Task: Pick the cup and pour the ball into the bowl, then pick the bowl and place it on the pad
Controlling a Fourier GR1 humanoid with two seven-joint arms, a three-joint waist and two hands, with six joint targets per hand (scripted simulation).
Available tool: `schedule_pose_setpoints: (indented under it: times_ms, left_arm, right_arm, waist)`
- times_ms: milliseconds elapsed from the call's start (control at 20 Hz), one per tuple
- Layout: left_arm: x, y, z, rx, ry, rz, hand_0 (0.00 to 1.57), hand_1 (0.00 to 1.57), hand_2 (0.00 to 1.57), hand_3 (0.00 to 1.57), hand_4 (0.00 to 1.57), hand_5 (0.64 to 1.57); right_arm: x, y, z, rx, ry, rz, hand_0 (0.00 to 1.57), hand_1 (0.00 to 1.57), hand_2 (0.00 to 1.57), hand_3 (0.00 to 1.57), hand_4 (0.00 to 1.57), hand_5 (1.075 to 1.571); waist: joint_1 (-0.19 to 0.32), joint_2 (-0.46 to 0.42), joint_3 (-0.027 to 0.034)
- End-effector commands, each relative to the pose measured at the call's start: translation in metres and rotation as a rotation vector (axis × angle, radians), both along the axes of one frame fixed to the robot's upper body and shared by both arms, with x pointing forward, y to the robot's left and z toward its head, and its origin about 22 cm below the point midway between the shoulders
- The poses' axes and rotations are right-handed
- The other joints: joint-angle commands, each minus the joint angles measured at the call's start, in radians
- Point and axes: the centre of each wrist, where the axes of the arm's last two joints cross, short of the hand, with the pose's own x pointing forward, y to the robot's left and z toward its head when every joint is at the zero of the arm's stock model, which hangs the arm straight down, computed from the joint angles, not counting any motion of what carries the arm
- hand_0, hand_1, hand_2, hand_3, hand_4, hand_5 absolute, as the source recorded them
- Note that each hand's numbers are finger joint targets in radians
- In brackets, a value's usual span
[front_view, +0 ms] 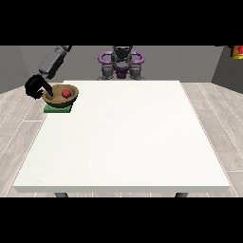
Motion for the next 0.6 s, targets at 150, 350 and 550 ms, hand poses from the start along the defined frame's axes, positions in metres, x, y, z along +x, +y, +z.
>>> schedule_pose_setpoints:
  times_ms: [150, 350, 550]
  left_arm:
    - [-0.009, 0.014, 0.016, 0.019, -0.024, 0.017, 0.0, 0.0, 0.0, 0.0, 1.21, 1.568]
    - [0.01, -0.016, 0.0, -0.004, 0.019, -0.033, 0.0, 0.0, 0.0, 0.0, 1.19, 1.569]
    - [0.009, -0.013, -0.037, -0.016, 0.133, 0.0, 0.0, 0.0, 0.0, 0.0, 1.19, 1.569]
  right_arm:
    - [0.005, 0.003, 0.005, -0.069, 0.086, 0.12, 0.0, 0.0, 0.0, 0.0, 0.0, 1.435]
    - [0.011, 0.005, 0.011, -0.078, 0.149, 0.116, 0.0, 0.0, 0.0, 0.0, 0.0, 1.407]
    - [0.015, 0.001, 0.039, -0.112, 0.175, 0.18, 0.0, 0.0, 0.0, 0.0, 0.2, 1.375]
  waist:
    - [0.015, 0.024, -0.0001]
    - [0.011, -0.066, 0.0002]
    - [-0.037, -0.167, -0.0015]
